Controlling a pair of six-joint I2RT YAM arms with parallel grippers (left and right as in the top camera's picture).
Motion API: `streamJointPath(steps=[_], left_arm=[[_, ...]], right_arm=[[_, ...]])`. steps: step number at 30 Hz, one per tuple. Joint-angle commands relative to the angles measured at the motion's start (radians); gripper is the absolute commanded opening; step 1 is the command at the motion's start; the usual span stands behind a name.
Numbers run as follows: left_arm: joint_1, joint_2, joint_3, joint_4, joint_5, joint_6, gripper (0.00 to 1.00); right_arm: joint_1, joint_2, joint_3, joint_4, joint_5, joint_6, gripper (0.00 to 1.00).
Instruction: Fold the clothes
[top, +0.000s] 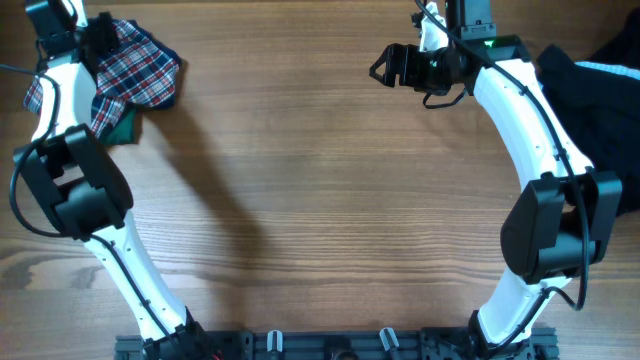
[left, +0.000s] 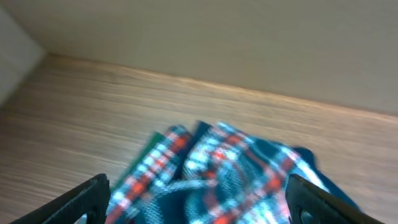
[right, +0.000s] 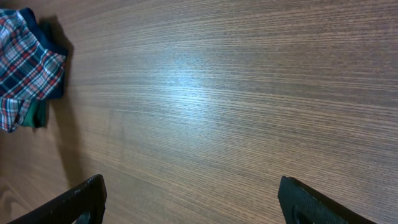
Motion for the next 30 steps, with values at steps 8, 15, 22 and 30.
streamJointPath(steps=[8,15,22,30], left_arm=[[-0.021,-0.108,0.030,-0.178,0.081,0.072,0.91],[-0.079,-0.136,0.030,-0.277,0.037,0.215,0.88],[-0.132,-0.135,0.029,-0.309,-0.046,0.387,0.78],[-0.134,-0.122,0.028,-0.314,-0.043,0.479,0.73]], right_arm=[[-0.001,-0.001,0.009,0.006,-0.020,0.014,0.89],[-0.001,-0.001,0.009,0.006,-0.020,0.017,0.89],[-0.001,-0.001,0.008,0.006,-0.020,0.017,0.89],[-0.001,-0.001,0.008,0.006,-0.020,0.017,0.89]])
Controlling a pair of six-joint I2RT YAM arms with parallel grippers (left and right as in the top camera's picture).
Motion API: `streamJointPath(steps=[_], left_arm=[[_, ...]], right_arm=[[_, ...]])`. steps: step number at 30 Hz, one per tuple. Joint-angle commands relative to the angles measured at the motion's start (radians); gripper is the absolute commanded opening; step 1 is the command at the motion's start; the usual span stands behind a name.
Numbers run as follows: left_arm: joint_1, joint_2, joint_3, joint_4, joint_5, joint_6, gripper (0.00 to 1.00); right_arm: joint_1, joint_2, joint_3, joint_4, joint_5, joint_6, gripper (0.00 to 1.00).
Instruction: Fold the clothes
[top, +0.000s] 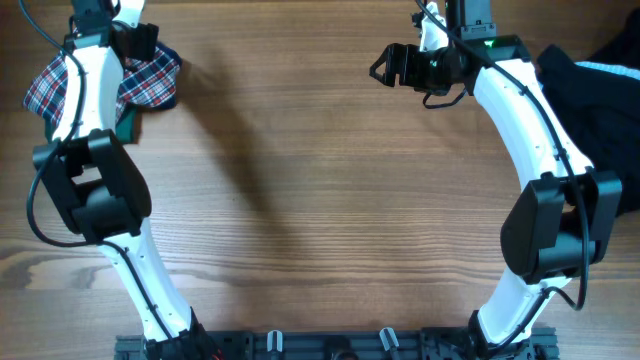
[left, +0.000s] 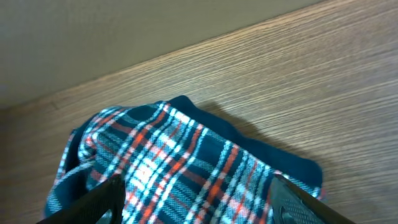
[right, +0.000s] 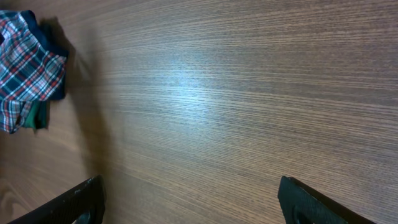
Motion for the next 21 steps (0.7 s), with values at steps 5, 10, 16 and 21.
streamJointPath(steps=[5,10,16,21], left_arm=[[0.003,-0.016,0.021,-0.043,-0.006,0.126,0.75],[0.003,-0.008,0.021,-0.086,0.020,0.156,0.74],[0.006,0.015,0.021,-0.086,0.020,0.156,0.71],[0.006,0.046,0.021,-0.082,0.014,0.156,0.70]], right_arm=[[-0.001,-0.001,0.009,0.006,-0.020,0.009,0.89],[-0.001,-0.001,0.008,0.005,-0.020,0.009,0.89],[-0.001,-0.001,0.009,0.005,-0.020,0.009,0.89],[-0.001,-0.001,0.009,0.005,-0.020,0.008,0.89]])
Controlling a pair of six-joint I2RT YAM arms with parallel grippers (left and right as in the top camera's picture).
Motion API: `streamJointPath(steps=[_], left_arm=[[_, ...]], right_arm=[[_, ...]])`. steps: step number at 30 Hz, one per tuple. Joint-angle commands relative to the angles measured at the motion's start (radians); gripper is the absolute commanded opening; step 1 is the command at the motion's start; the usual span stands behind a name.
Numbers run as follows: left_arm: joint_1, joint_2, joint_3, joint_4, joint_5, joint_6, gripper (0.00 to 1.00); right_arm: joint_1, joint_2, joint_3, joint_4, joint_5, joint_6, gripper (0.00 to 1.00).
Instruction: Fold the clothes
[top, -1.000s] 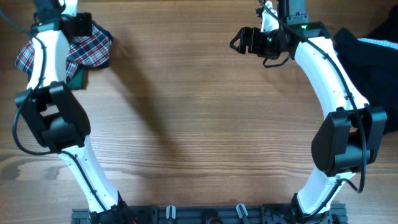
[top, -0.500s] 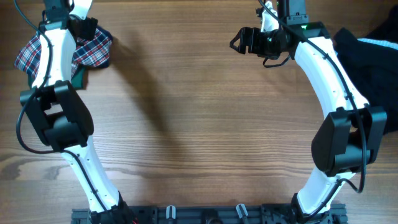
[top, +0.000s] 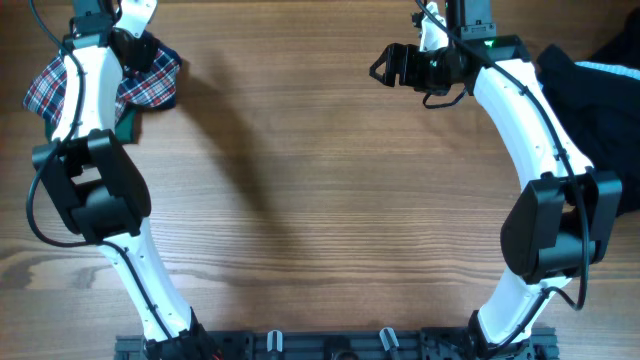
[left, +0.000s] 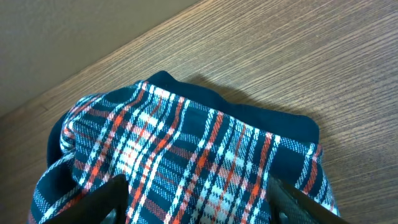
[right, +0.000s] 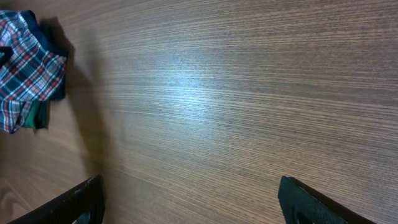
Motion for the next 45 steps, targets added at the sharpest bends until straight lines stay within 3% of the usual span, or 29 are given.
streamJointPath(steps=[1,21,23,27,29,35,45], left_arm=[[0.005,0.050,0.021,0.003,0.011,0.014,0.70],[0.061,0.100,0.021,0.006,0.012,0.010,0.57],[0.061,0.105,0.021,0.009,0.012,0.010,0.49],[0.057,0.106,0.021,0.021,0.019,0.009,0.13],[0.054,0.106,0.021,0.029,0.019,0.006,0.05],[0.027,0.101,0.021,0.093,0.013,-0.050,0.04],[0.018,0.049,0.026,0.200,-0.089,-0.312,0.04]], right_arm=[[-0.001,-0.001,0.009,0.005,-0.019,0.008,0.89],[-0.001,-0.001,0.009,0.006,-0.019,0.021,0.89],[-0.001,-0.001,0.009,0.009,-0.019,0.026,0.89],[-0.001,-0.001,0.009,0.012,-0.019,0.027,0.89],[-0.001,-0.001,0.009,0.012,-0.019,0.027,0.89],[-0.001,-0.001,0.009,0.013,-0.019,0.026,0.89],[-0.001,-0.001,0.009,0.013,-0.019,0.023,0.89]])
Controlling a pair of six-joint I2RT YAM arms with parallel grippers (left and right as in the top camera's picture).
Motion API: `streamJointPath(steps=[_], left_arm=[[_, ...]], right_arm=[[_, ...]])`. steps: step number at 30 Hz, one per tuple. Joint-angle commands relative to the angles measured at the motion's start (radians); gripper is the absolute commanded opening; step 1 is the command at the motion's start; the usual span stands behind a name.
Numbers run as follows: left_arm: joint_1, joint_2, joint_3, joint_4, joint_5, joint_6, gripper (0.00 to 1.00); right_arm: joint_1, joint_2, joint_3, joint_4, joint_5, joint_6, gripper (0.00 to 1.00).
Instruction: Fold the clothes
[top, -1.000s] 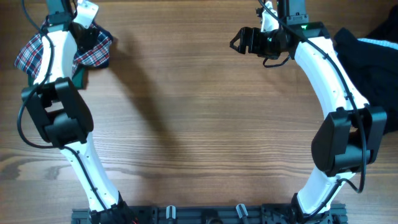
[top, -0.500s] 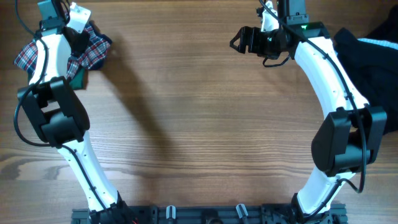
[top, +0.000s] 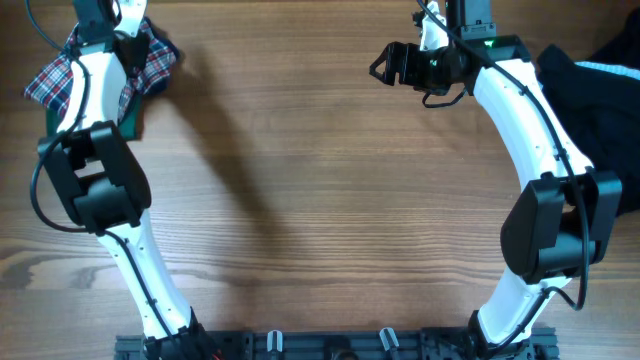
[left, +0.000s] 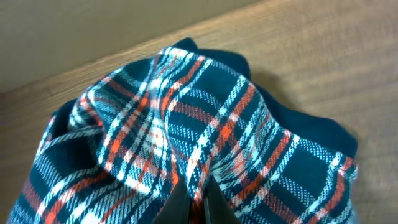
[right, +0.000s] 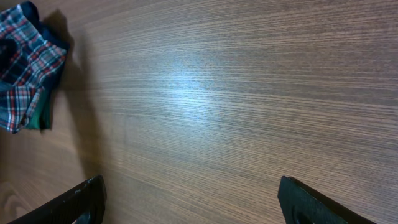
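A plaid cloth (top: 60, 68) in navy, red and white lies bunched at the table's far left corner, over a green piece (top: 130, 118). My left gripper (left: 194, 200) is shut, pinching a ridge of the plaid cloth (left: 186, 124) between its fingertips. In the right wrist view the same plaid cloth (right: 25, 43) sits at the top left. My right gripper (right: 193, 202) hangs open high over bare wood near the far edge, nothing between its fingers. In the overhead view it is the right gripper (top: 385, 65).
A heap of dark clothing (top: 600, 90) with a light blue strip lies at the far right beside the right arm. The wooden table (top: 320, 200) spreads between the two arms. A pale wall (left: 93, 31) rises behind the table's far edge.
My left gripper was open just above the plaid cloth; now it is shut on a fold of it. The cloth's right side has drawn inward. The right arm has not moved.
My left gripper was open over the far left of the plaid heap. Then it stood open above the cloth's right part, then lower and closer to it. Now it pinches a fold there. The right gripper stayed open and still throughout.
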Motion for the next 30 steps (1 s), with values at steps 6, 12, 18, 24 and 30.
streamJointPath(steps=[6,12,18,24,30], left_arm=[[0.046,-0.059,0.027,0.028,-0.053,-0.311,0.04],[0.087,-0.068,0.027,0.029,-0.056,-0.355,0.04],[0.104,-0.074,0.028,0.056,-0.075,-0.356,0.04],[0.109,-0.074,0.028,0.087,-0.137,-0.356,0.04],[0.122,-0.074,0.028,0.131,-0.142,-0.373,0.04]], right_arm=[[-0.001,-0.001,0.009,0.005,-0.019,0.004,0.89],[-0.001,-0.001,0.008,0.006,-0.019,0.004,0.89],[-0.001,-0.001,0.008,0.006,-0.019,0.005,0.89],[-0.001,-0.001,0.008,0.009,-0.019,0.007,0.89],[0.000,-0.001,0.008,0.009,-0.019,0.008,0.89]])
